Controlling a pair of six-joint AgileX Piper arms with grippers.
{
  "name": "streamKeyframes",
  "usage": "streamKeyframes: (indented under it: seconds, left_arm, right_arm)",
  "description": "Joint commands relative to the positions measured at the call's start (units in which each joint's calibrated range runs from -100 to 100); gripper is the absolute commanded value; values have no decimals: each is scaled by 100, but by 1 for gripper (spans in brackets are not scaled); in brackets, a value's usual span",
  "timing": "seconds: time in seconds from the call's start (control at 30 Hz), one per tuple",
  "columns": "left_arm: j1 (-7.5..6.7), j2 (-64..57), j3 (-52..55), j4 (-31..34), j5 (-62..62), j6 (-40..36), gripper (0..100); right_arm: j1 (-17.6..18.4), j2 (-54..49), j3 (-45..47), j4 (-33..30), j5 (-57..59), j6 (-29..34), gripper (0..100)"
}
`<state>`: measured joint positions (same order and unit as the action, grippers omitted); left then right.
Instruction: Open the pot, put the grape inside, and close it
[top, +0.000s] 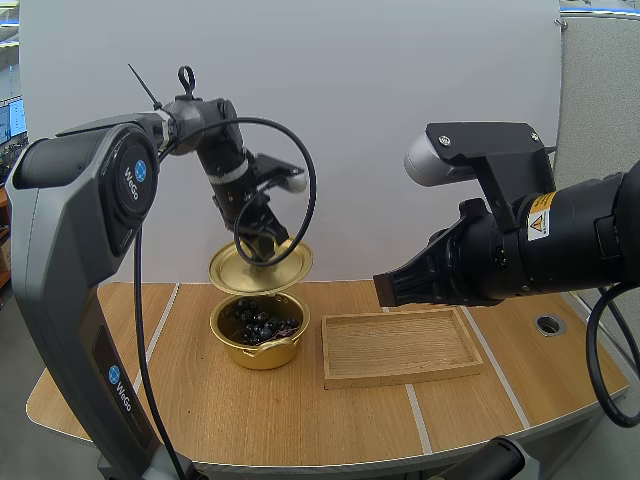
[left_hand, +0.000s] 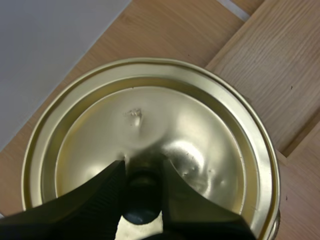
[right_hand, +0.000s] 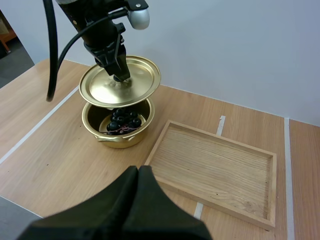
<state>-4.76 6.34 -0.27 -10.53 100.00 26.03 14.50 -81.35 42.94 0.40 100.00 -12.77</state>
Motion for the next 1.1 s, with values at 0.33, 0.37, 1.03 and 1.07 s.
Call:
streamKeyframes:
  seconds: [0.33, 0.37, 1.03, 1.07]
  left_arm:
    - [-16, 193, 1122, -494, -285, 374, 0]
    - [-16, 221, 1122, -499, -443, 374, 0]
    - [-16, 776, 1132, -759, -1131, 397, 0]
    - [-16, 776, 1132, -759, -1131, 397, 0]
  right_arm:
    - [-20, -63, 2, -6, 0, 6, 0]
    - [-20, -63, 2, -6, 0, 6, 0]
    - [-60, -63, 2, 18, 0, 6, 0]
    - [-60, -63, 2, 18, 0, 6, 0]
